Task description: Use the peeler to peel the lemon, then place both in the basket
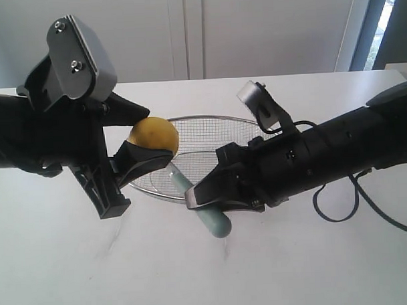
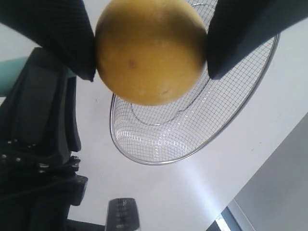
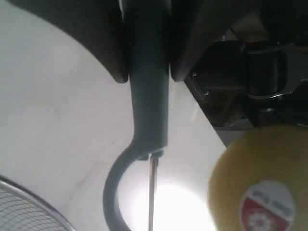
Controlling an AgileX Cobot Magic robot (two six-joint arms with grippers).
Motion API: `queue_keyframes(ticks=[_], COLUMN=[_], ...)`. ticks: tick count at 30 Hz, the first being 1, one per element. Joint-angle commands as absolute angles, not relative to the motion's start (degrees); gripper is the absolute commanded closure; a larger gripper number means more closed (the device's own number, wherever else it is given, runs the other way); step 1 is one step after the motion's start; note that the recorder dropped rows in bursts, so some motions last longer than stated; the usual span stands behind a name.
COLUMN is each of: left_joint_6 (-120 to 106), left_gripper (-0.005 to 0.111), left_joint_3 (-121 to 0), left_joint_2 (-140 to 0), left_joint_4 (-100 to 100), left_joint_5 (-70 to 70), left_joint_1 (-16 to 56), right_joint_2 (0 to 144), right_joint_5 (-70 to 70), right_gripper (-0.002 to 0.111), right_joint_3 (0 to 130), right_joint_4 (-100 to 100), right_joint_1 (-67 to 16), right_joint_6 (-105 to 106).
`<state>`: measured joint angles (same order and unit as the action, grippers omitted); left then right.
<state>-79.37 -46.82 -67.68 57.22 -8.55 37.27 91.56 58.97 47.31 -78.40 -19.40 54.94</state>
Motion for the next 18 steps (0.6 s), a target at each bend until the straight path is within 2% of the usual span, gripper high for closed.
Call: queue_keyframes(ticks=[1, 10, 18], left_joint_6=[-79.32, -79.32, -79.32], left_gripper=[0.107, 0.107, 0.107], left_joint_3=[-46.74, -46.74, -46.74], left_joint_2=[-67.27, -67.27, -67.27], left_joint_4=[58.67, 58.67, 58.67], left_joint_5=[-9.09, -9.09, -9.24], left_joint_1=[37.29, 37.29, 37.29], right_joint_2=[91.40, 91.40, 89.52], right_joint_5=[62.90, 61.65, 62.30], right_gripper=[0.108, 0.108, 0.108], right_joint_3=[47.34, 47.34, 47.34], right_joint_4=[-82.41, -82.28, -82.27], right_joint_1=[-19.36, -19.11, -14.84], right_joint_6=[58.31, 58.81, 59.26])
